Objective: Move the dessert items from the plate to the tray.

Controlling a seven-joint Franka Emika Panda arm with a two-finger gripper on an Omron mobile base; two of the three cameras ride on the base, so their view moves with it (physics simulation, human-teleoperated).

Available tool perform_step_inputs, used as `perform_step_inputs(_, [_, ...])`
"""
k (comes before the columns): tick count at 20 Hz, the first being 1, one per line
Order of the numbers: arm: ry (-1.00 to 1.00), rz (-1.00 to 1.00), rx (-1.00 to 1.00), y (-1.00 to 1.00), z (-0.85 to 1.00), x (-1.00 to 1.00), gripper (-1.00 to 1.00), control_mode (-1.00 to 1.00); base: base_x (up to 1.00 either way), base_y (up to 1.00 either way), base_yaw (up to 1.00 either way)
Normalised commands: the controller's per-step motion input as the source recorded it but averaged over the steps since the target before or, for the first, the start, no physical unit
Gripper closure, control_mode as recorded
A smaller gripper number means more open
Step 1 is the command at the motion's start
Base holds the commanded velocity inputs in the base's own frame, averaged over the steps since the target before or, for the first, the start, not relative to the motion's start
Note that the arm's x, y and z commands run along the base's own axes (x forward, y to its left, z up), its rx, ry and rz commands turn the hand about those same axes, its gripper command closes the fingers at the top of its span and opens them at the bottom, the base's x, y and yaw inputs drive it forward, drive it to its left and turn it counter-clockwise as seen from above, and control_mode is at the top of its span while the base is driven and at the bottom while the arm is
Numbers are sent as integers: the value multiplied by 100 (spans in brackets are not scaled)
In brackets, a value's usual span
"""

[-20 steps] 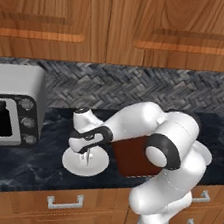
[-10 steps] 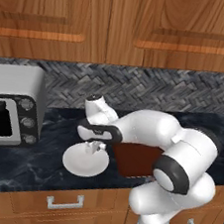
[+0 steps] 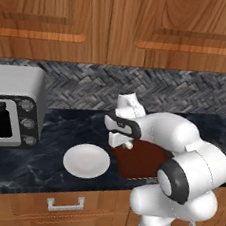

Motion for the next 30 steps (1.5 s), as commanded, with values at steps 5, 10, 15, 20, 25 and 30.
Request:
perform_step_inputs(5, [-1, -14, 0, -72, 0, 48, 100, -100, 0, 0, 0])
perform_step_inputs(10, [-7, -1, 0, -25, -14, 65, 100, -100, 0, 0, 0])
perform_step_inputs(15, [-5, 0, 0, -42, -28, 53, 100, -100, 0, 0, 0])
perform_step_inputs(20, [0, 0, 1, -55, -24, 15, 100, -100, 0, 0, 0])
perform_step_inputs(25, [0, 0, 1, -24, -40, 7, 100, -100, 0, 0, 0])
perform_step_inputs(30, [0, 0, 2, -5, -21, 0, -100, -100, 0, 0, 0])
